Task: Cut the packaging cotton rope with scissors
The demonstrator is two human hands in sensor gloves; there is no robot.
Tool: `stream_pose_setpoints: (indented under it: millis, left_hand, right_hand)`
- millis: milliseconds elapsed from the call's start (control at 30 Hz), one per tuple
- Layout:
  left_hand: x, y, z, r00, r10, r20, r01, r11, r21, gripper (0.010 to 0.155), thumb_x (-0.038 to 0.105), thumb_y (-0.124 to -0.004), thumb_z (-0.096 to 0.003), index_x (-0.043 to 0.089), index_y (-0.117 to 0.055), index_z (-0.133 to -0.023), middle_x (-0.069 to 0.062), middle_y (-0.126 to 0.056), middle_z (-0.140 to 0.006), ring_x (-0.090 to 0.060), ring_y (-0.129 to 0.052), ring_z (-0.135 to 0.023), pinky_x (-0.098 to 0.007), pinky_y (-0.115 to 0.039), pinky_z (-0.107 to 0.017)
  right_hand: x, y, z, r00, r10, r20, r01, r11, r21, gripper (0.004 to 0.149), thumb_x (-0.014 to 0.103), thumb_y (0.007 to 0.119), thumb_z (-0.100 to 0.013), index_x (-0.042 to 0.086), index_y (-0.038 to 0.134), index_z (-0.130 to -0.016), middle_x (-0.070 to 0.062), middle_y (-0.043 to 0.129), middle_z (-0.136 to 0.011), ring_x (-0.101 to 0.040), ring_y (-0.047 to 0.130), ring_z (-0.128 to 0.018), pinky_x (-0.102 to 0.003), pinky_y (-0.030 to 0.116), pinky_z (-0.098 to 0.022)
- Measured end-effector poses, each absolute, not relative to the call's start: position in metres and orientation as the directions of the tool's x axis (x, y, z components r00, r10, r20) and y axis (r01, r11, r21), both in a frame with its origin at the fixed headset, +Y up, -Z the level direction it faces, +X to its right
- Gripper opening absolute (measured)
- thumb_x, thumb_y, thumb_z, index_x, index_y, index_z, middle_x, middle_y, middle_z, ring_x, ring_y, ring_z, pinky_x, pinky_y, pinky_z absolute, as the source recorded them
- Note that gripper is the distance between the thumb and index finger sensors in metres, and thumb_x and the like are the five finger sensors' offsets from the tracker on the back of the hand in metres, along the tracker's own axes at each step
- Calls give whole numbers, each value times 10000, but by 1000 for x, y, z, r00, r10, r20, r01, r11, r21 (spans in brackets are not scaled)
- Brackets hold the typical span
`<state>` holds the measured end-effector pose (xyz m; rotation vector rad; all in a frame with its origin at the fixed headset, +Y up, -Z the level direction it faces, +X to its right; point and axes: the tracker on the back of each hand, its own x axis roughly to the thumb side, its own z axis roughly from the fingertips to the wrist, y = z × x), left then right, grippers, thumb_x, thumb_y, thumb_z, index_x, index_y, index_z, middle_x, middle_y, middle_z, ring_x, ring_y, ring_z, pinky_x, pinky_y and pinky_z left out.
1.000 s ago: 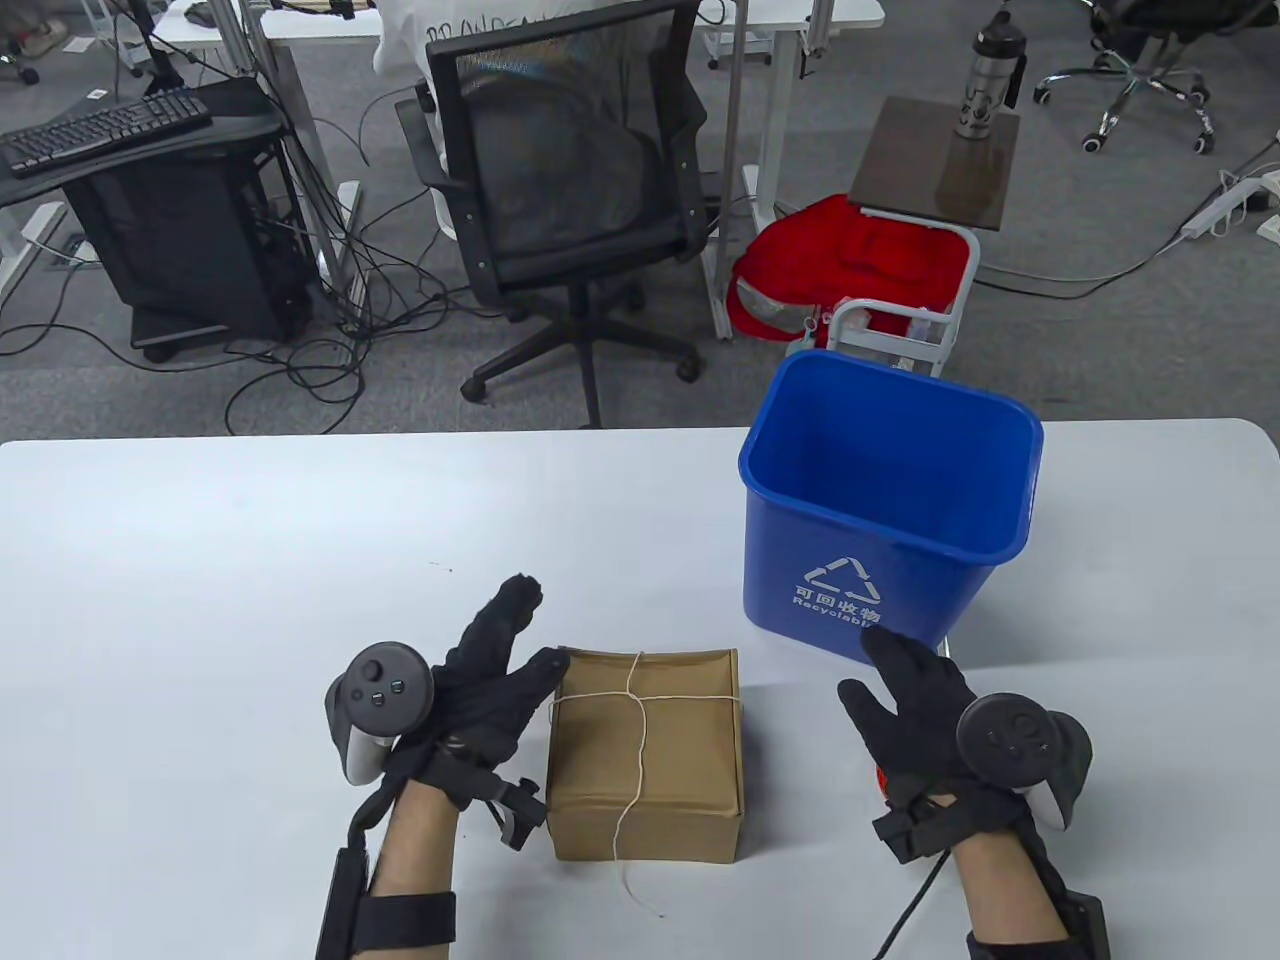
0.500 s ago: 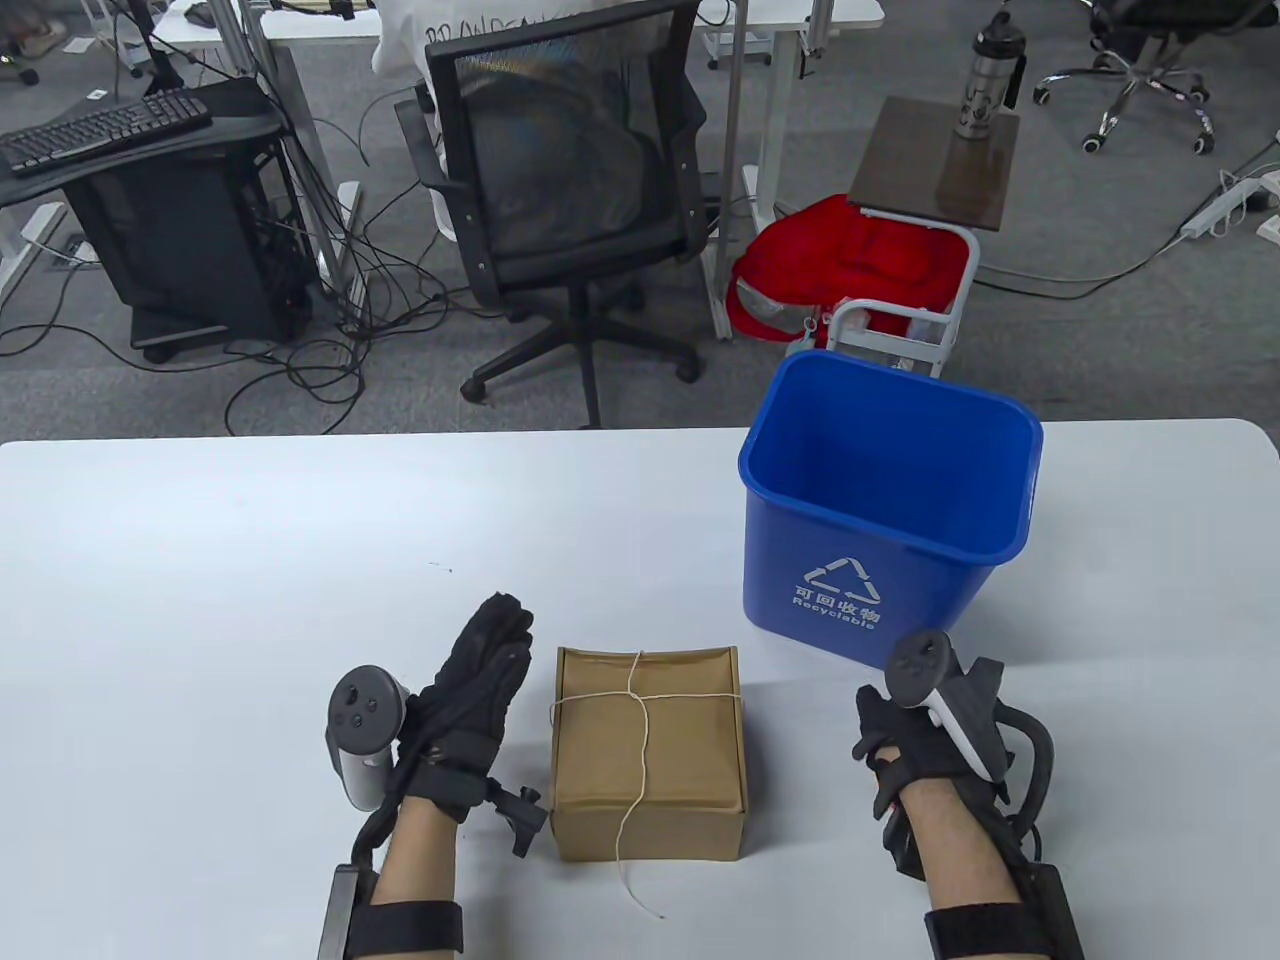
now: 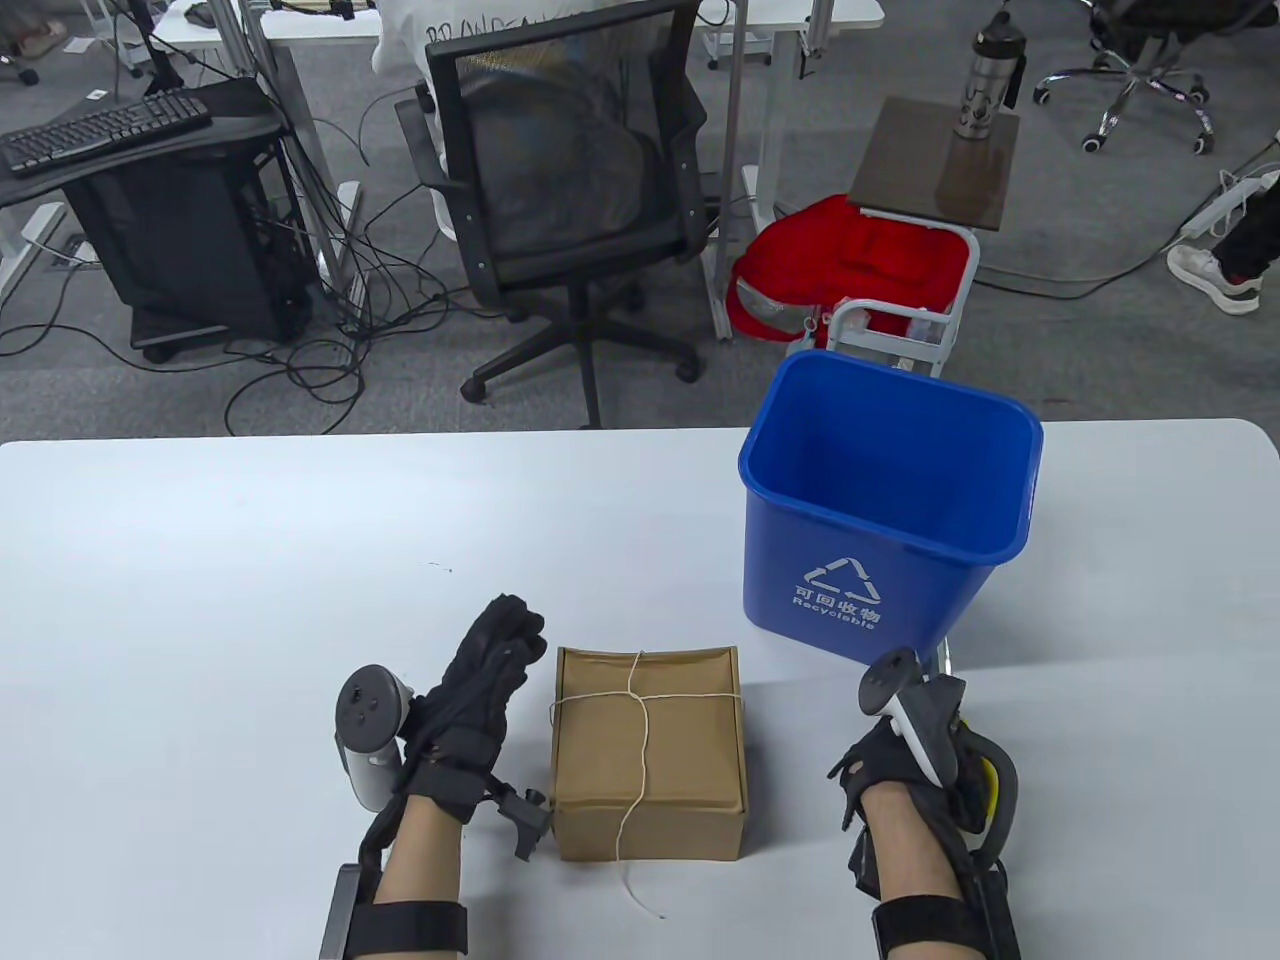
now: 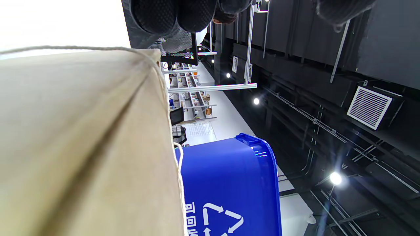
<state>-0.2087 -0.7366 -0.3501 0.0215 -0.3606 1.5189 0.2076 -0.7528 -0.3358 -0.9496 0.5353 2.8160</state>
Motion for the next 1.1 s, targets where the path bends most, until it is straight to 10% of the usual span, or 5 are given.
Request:
stream_pose_setpoints:
  millis: [667, 967, 1100]
  left_hand:
    - [-208, -735, -349, -14, 973, 229, -975, 37, -219, 789, 576, -631, -606, 97, -344, -1163, -312, -432, -1132, -595, -529, -1003, -792, -368, -667]
    - [-209, -734, -349, -21, 974, 227, -976, 30, -218, 779, 570, -634, -606, 91, -368, -1159, -323, -440, -1125, -597, -531, -1001, -792, -369, -665]
    - [-208, -735, -349, -28, 974, 223, -974, 24, -227, 776, 571, -633, -607, 92, -372, -1158, -321, -440, -1126, -597, -528, -1003, -792, -368, -665]
  right_hand:
    - [251, -746, -325, -598, 177, -781, -354, -933, 60, 955, 516, 984, -346, -19, 449, -930, -394, 714, -807, -619, 868, -591, -863, 690, -355]
    - [257, -740, -313, -503, 372, -781, -367, -909, -197, 932, 552, 964, -355, 26, 440, -916, -307, 749, -793, -335, 928, -324, -601, 838, -288]
    - [265, -734, -302, -360, 555, -750, -375, -822, -428, 703, 356, 809, -450, 33, 389, -913, -233, 780, -753, -270, 941, -281, -554, 859, -280]
